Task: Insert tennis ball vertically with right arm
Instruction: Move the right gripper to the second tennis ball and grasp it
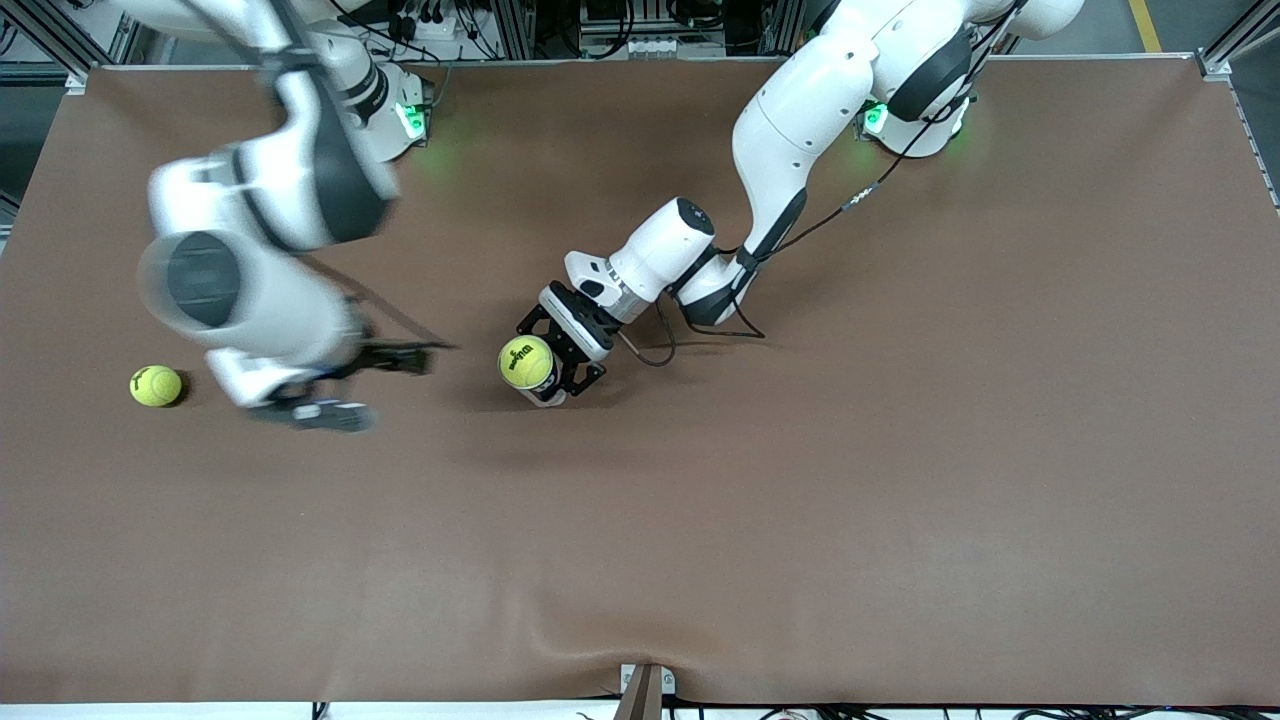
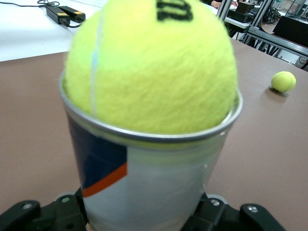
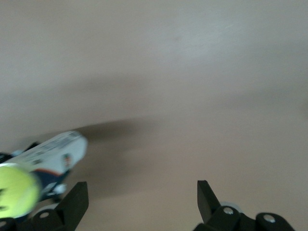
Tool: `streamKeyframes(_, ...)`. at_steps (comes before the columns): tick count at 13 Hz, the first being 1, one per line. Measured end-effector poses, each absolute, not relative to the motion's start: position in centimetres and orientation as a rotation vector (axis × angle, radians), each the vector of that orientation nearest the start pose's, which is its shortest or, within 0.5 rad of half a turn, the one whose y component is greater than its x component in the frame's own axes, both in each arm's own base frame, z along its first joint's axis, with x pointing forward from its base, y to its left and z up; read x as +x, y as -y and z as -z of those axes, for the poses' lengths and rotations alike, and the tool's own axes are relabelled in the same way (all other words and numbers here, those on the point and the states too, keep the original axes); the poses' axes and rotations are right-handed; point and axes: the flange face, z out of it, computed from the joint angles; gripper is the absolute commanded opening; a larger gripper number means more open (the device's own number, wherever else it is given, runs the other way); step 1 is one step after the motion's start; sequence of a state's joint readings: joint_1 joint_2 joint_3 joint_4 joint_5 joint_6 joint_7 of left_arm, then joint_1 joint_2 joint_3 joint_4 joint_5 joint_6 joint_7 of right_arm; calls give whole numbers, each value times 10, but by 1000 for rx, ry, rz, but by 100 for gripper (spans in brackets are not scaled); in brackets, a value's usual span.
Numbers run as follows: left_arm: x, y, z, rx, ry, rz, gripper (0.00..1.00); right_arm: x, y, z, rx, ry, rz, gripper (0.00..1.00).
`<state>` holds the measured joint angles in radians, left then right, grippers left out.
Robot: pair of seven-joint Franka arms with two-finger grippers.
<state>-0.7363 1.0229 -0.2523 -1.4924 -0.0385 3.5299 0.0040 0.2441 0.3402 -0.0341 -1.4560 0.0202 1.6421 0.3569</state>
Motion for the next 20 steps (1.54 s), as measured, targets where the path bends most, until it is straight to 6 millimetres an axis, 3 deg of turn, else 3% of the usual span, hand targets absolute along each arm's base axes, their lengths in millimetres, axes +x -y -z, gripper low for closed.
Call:
streamKeyframes(3,460,585,-195,2170,818,-1084,77,638,-30,-499,-3165,-193,-214,100)
streamKeyframes(8,456,589,-193,2168,892,-1134,77,625,129,-488,-3132,67,-236,100)
streamKeyframes(10,456,590,-193,2163,920,-1145,77,615,180,-470,-3127,121,-195,100)
streamKeyframes(12,456,590,-193,2160,934,-1151,77,600,225,-432,-3130,148,-149,100)
streamKeyframes(15,456,590,-192,2161,936,-1151,84,575,267,-370,-3143,159,-87,100)
streamKeyframes(17,457,589,-191,2164,937,-1151,84,563,270,-337,-3159,148,-39,100)
streamKeyframes(20,457,588,-190,2166,937,-1151,84,554,274,-304,-3190,157,60,100)
